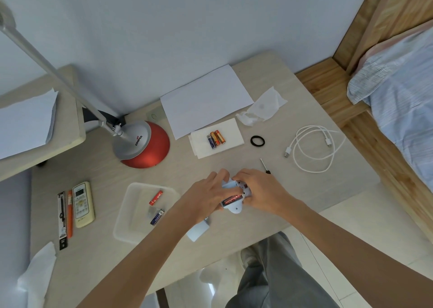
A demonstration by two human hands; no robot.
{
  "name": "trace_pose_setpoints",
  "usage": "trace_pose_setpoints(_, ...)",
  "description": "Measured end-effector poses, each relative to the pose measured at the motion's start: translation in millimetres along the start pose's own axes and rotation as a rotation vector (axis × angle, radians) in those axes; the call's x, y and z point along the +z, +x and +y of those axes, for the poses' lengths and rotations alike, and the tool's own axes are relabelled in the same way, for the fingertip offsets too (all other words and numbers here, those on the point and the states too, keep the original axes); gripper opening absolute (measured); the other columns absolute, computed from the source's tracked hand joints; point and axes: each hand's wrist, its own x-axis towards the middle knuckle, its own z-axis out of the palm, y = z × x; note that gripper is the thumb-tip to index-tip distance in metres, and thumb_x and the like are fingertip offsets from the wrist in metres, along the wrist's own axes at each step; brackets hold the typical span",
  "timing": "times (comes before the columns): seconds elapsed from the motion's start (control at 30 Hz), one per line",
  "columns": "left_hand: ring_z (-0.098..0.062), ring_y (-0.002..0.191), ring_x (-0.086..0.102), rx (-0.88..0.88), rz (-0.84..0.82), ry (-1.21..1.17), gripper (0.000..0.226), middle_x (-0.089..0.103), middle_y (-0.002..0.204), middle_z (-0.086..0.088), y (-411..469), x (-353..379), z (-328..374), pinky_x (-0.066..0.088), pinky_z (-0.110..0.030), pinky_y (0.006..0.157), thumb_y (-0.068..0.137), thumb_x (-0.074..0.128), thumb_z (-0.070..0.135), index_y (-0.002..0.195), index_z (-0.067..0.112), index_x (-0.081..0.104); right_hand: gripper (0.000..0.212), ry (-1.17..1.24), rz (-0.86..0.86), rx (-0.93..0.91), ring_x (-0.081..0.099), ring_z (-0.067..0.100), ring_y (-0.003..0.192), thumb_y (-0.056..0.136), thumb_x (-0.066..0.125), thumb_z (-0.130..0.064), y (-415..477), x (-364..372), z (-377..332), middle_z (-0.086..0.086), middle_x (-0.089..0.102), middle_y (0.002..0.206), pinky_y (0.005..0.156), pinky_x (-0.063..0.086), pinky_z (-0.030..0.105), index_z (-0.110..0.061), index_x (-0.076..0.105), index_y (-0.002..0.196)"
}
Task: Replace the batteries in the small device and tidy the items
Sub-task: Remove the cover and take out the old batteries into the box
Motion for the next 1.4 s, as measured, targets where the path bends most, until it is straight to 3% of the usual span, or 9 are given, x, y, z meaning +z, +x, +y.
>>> trace_pose_setpoints(0.23,-0.017,0.120,0.051,-0.086,0.106,-0.140,0.068,0.040,0.150,0.003,-15.8,10.6,5.4,0.050,-0.025,0.081,0.091,0.081,0.040,0.150,0.045,0.048,0.048,-0.011,-0.024,0.010,0.068,0.014,0.093,0.083,0.087,-0.037,0.0,-2.5,-1.7,-0.006,0.070,0.113,0.082,0.061,0.032,-0.018,0.068,0.123)
trace_pose_setpoints(0.37,-0.012,0.122,0.050,-0.321,0.254,-0.426,0.049,0.043,0.144,0.012,-19.3,26.1,27.5,0.050,-0.023,0.088,0.097,0.070,0.052,0.143,0.040,0.060,0.052,0.008,-0.029,0.016,0.069,0.014,0.094,0.082,0.088,-0.040,-2.6,-0.5,-2.0,-0.006,0.070,0.114,0.083,0.061,0.032,-0.019,0.068,0.125)
trace_pose_setpoints(0.53,-0.018,0.119,0.059,-0.478,0.513,-0.515,0.037,0.057,0.141,0.003,-11.2,53.7,53.3,0.056,-0.031,0.096,0.095,0.081,0.033,0.130,0.030,0.070,0.039,0.029,-0.029,0.040,0.068,0.015,0.085,0.082,0.086,-0.039,-3.9,2.9,-2.2,-0.008,0.068,0.102,0.074,0.060,0.037,-0.022,0.070,0.112)
trace_pose_setpoints(0.67,-0.010,0.123,0.055,-0.620,0.611,-0.638,0.047,0.055,0.141,0.010,-5.0,61.5,70.1,0.046,-0.012,0.101,0.089,0.088,0.023,0.132,0.027,0.071,0.040,0.018,-0.022,0.049,0.068,0.015,0.087,0.081,0.085,-0.038,-5.1,3.3,-4.3,-0.008,0.068,0.105,0.073,0.057,0.032,-0.022,0.070,0.115)
trace_pose_setpoints(0.8,-0.004,0.118,0.060,-0.758,0.673,-0.806,0.064,0.057,0.135,0.013,0.9,68.8,74.3,0.050,-0.007,0.097,0.080,0.094,0.021,0.136,0.022,0.063,0.039,0.021,-0.017,0.054,0.068,0.016,0.090,0.083,0.084,-0.032,-6.0,3.9,-6.1,-0.006,0.069,0.108,0.070,0.045,0.023,-0.020,0.071,0.118)
trace_pose_setpoints(0.97,-0.005,0.123,0.058,-0.762,0.732,-0.798,0.054,0.056,0.138,0.013,4.6,72.7,75.1,0.057,-0.026,0.102,0.078,0.095,0.016,0.126,0.022,0.073,0.046,0.029,-0.013,0.059,0.069,0.015,0.093,0.082,0.085,-0.037,-8.0,2.1,-8.1,-0.006,0.071,0.112,0.079,0.058,0.030,-0.021,0.070,0.123)
trace_pose_setpoints(1.13,-0.009,0.129,0.061,-0.723,0.821,-0.764,0.040,0.070,0.137,0.006,-2.0,65.7,80.3,0.055,-0.034,0.109,0.083,0.092,0.020,0.121,0.023,0.080,0.048,0.008,-0.029,0.058,0.069,0.015,0.093,0.081,0.088,-0.037,-11.0,1.1,-9.7,-0.006,0.071,0.111,0.082,0.060,0.033,-0.020,0.069,0.123)
trace_pose_setpoints(1.27,-0.005,0.109,0.072,-0.767,0.885,-0.929,0.020,0.081,0.112,0.009,-13.7,46.8,80.9,0.060,-0.041,0.101,0.086,0.090,0.016,0.104,0.021,0.086,0.049,-0.014,-0.049,0.067,0.069,0.016,0.093,0.080,0.088,-0.037,-13.4,2.1,-9.6,-0.005,0.070,0.111,0.082,0.061,0.036,-0.020,0.068,0.121)
trace_pose_setpoints(1.4,-0.007,0.094,0.078,-0.792,0.896,-1.071,0.011,0.083,0.097,0.013,-26.5,24.0,80.2,0.064,-0.036,0.092,0.092,0.085,0.014,0.102,0.018,0.086,0.046,-0.015,-0.065,0.079,0.068,0.017,0.095,0.080,0.086,-0.029,-14.0,0.3,-10.4,-0.007,0.070,0.112,0.080,0.059,0.036,-0.020,0.068,0.122)
